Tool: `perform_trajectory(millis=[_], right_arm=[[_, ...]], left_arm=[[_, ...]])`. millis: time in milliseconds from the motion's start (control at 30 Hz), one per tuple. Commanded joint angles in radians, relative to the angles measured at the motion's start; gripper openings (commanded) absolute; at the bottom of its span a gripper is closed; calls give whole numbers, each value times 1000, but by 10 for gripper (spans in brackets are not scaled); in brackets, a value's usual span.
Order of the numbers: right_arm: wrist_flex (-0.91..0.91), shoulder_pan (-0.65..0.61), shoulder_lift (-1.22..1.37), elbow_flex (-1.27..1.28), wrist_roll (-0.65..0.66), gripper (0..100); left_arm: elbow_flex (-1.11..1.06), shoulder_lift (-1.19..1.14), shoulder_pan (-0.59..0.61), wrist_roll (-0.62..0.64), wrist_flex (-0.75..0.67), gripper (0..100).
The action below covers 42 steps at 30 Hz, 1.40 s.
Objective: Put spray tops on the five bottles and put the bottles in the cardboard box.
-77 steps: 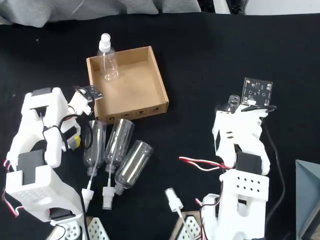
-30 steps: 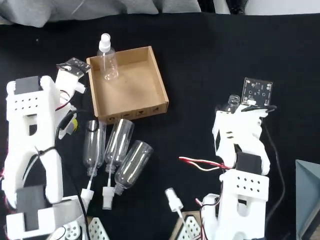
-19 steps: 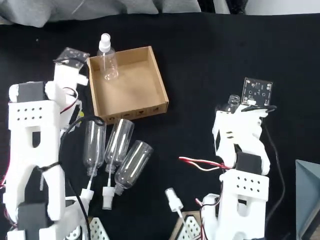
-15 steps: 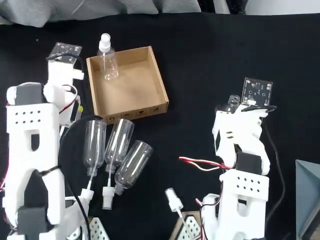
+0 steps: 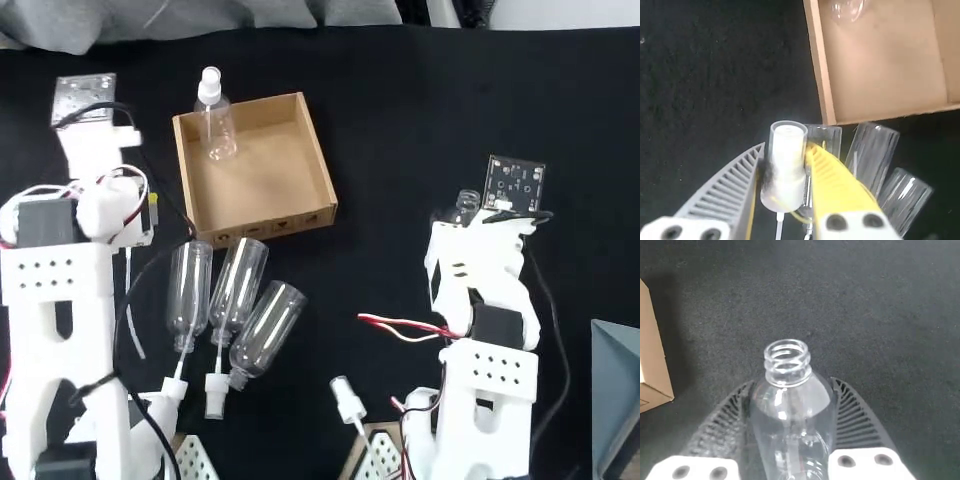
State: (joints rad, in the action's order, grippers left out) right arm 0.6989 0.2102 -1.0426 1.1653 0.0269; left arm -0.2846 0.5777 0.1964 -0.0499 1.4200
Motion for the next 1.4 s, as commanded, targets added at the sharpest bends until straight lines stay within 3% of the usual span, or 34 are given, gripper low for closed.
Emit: perform_trajectory(millis=[0, 400, 667, 967, 1367], right_arm=[[-26, -25, -30, -10, -2, 77], [-26, -25, -28, -10, -2, 77], [-26, -25, -28, -10, -2, 77], [-26, -25, -31, -10, -2, 77], [-25, -23, -33, -10, -2, 75]], left_arm=[[13, 86, -15, 94, -37, 29], [22, 144, -16, 344, -137, 29], [33, 144, -128, 446, -161, 29], [77, 153, -177, 476, -160, 29], [-27, 305, -176, 531, -207, 29]])
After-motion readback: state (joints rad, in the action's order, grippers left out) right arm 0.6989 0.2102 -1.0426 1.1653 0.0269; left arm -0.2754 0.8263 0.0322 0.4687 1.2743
